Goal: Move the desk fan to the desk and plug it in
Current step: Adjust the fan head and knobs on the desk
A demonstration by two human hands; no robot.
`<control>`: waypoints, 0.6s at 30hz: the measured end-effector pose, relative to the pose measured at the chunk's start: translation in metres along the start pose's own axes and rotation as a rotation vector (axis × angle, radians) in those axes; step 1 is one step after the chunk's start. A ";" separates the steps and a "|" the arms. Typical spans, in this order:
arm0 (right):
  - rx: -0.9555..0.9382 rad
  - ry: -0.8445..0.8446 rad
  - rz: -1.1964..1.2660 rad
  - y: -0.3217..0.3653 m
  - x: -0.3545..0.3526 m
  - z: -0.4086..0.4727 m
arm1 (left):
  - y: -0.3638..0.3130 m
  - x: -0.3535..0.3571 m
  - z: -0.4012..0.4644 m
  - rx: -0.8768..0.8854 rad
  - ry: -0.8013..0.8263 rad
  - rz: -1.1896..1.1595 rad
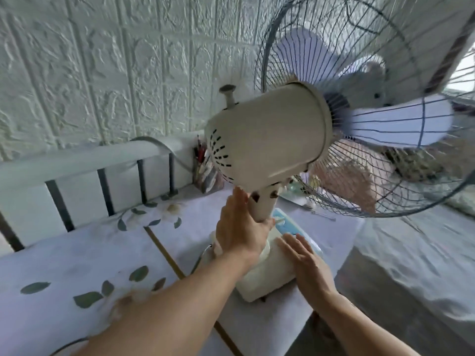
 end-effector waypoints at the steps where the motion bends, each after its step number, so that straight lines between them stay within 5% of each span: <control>1: -0.016 0.019 -0.047 -0.008 0.001 0.004 | -0.002 0.003 -0.002 -0.006 -0.022 0.008; 10: -0.123 0.037 -0.047 -0.044 -0.003 0.032 | -0.017 0.016 -0.008 -0.084 -0.115 0.072; 13: -0.090 0.077 -0.070 -0.037 -0.002 0.031 | -0.014 0.013 0.004 -0.106 0.166 0.141; 18: 0.290 0.172 0.300 0.003 0.001 0.013 | -0.013 -0.001 0.015 -0.130 0.649 -0.102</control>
Point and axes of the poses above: each hand's wrist, its own z-axis towards the middle knuckle, its own x-axis out of the palm, y = z × x, the point moved 4 cm from there along z, towards the middle knuckle, and after that the axes turned 7 degrees about -x, right-handed, at the moved point
